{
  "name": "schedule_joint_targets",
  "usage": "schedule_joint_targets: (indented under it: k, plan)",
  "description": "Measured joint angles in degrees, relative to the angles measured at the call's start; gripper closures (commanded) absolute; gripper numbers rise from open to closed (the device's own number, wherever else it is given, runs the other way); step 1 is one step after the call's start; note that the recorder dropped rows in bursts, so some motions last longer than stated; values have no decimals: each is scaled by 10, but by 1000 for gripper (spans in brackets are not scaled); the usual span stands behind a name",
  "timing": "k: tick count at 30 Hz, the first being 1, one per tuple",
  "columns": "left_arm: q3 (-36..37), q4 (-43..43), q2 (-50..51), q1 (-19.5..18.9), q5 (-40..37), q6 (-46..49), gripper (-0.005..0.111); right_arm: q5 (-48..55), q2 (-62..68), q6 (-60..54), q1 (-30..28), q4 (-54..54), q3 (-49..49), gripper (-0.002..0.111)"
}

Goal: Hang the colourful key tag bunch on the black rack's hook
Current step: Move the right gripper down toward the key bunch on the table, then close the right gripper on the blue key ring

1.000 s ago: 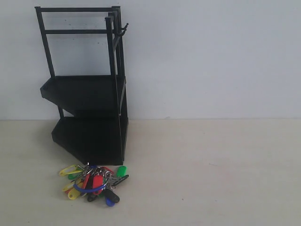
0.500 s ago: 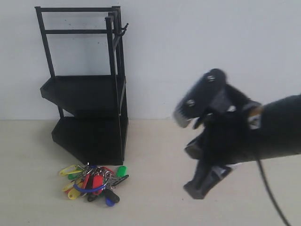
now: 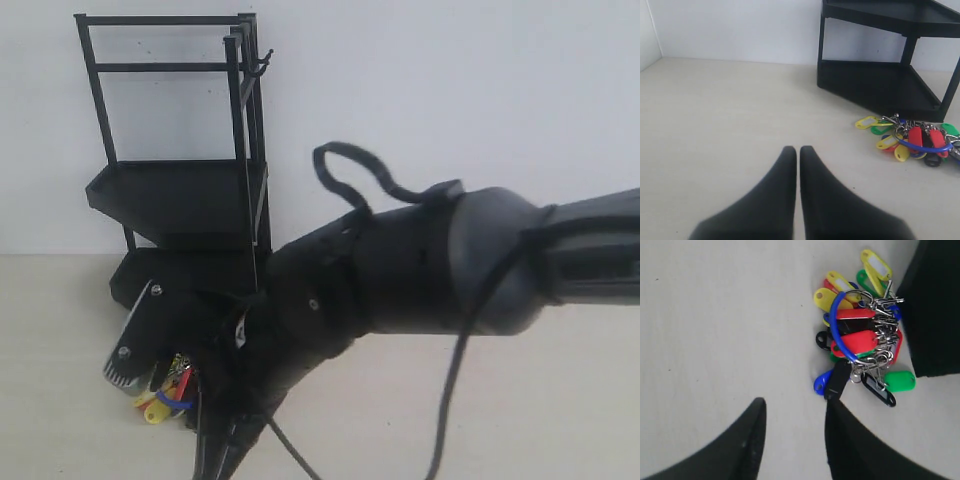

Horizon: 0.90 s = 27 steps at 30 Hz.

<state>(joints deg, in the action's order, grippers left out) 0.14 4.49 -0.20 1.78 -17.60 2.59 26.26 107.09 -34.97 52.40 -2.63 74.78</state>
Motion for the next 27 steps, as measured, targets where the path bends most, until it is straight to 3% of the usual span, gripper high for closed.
schedule_joint_targets:
  k: [11,27]
  plan:
    - [0,0,0,0,0,0,102,114,174,-15,1,110,200,66]
    - [0,0,0,0,0,0,102,62,216,-25,1,137,222,66]
